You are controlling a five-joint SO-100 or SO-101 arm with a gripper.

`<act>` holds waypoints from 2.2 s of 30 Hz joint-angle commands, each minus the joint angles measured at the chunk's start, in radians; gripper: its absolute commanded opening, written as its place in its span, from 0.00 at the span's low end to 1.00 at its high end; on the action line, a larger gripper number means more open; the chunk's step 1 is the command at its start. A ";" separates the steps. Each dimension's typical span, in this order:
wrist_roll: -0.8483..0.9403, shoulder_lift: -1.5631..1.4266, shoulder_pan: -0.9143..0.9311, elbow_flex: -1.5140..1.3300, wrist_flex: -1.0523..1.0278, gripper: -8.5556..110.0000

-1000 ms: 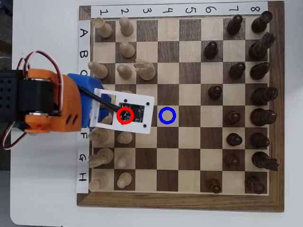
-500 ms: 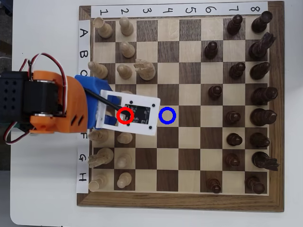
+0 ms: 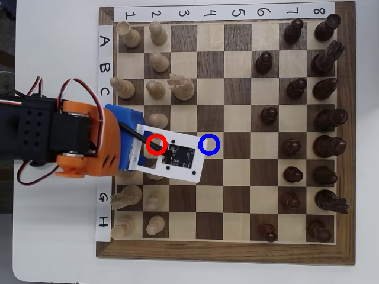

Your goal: Move the piece to destination

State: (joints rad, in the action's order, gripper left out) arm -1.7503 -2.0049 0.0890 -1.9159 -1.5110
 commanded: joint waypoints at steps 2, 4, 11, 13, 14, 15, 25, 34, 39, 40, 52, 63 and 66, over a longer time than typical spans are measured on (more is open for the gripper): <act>-0.276 0.021 0.008 -0.005 0.060 0.20; -0.276 0.028 0.006 -0.012 0.077 0.20; -0.284 0.038 0.005 -0.055 0.124 0.20; -0.285 0.041 0.006 -0.066 0.140 0.20; -0.287 0.043 0.008 -0.074 0.147 0.20; -0.288 0.044 0.008 -0.081 0.156 0.20; -0.322 0.069 -0.011 -0.126 0.221 0.20; -0.330 0.081 -0.015 -0.169 0.267 0.20; -0.333 0.094 -0.011 -0.187 0.293 0.20; -0.334 0.095 -0.011 -0.192 0.301 0.20; -0.334 0.110 -0.009 -0.201 0.325 0.19; -0.325 0.120 -0.017 -0.238 0.364 0.19; -0.325 0.123 -0.018 -0.242 0.370 0.19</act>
State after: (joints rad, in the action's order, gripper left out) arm -1.7503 -1.8791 0.0890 -2.1583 -1.1904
